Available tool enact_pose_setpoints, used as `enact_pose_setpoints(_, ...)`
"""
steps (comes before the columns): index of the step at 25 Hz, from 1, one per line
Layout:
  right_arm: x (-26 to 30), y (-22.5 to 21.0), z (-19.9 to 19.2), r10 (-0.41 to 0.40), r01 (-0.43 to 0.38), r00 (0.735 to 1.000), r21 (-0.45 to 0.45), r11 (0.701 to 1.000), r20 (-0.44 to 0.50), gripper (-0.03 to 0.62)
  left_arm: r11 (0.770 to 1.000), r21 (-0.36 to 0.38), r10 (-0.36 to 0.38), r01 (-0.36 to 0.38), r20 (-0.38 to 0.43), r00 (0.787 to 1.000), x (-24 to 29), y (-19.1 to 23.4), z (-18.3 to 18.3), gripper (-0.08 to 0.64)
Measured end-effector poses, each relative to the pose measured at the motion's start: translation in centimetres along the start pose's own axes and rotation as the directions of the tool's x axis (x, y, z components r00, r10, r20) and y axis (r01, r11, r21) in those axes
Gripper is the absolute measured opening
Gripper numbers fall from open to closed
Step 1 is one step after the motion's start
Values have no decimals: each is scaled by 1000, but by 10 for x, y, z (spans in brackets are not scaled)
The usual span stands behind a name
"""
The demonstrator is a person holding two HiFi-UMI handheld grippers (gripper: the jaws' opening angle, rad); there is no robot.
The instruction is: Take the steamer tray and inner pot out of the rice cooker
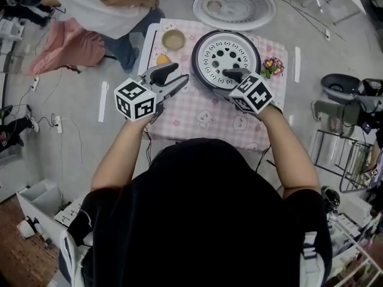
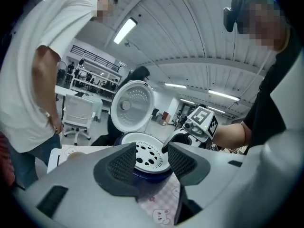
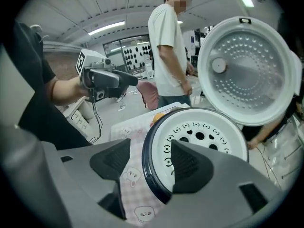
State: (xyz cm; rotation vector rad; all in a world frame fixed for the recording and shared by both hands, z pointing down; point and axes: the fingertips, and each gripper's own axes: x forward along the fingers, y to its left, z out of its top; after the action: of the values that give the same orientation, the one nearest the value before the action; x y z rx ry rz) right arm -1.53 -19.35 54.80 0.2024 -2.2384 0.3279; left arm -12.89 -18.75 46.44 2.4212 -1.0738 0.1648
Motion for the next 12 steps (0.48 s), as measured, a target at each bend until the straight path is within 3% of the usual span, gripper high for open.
enact_pose_setpoints(12,59,13,-17,117,-135,968,-65,989,-222,288,997,-67,49,-49,5,999,-18,14,-18,216)
